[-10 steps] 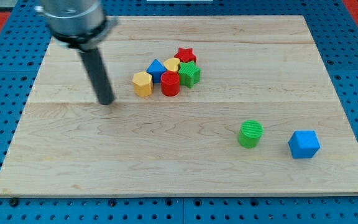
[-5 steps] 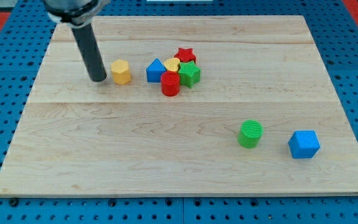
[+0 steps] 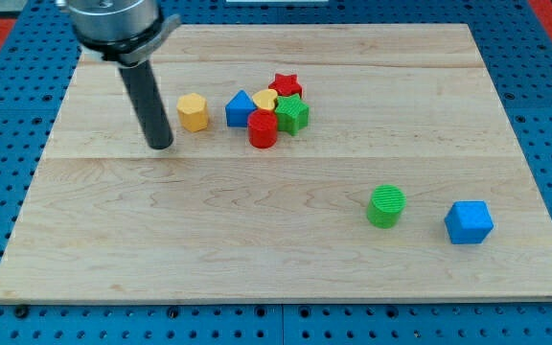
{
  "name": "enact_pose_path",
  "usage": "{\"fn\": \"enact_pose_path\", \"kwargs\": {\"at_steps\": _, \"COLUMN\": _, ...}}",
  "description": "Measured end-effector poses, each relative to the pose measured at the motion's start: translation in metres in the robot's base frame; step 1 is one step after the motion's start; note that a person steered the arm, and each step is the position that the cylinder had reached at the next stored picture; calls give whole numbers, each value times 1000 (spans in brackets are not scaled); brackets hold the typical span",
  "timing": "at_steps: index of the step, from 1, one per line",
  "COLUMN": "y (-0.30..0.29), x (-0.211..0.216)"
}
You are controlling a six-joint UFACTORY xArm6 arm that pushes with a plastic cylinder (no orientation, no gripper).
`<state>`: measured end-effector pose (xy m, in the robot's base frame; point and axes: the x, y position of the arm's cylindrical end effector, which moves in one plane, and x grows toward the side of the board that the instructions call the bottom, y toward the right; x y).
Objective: Push the yellow hexagon to the top of the triangle
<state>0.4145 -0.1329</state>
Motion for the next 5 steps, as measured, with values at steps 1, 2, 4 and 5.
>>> {"fn": "enact_pose_path", "kwargs": {"at_steps": 1, "y": 52, "x": -25}}
{"fn": "enact_pose_path", "kwargs": {"at_steps": 2, "y": 54, "x": -35}}
{"fn": "enact_pose_path", "kwargs": {"at_steps": 4, "y": -7, "x": -43}}
{"fn": "enact_pose_path", "kwargs": {"at_steps": 5, "y": -11, "x": -70}}
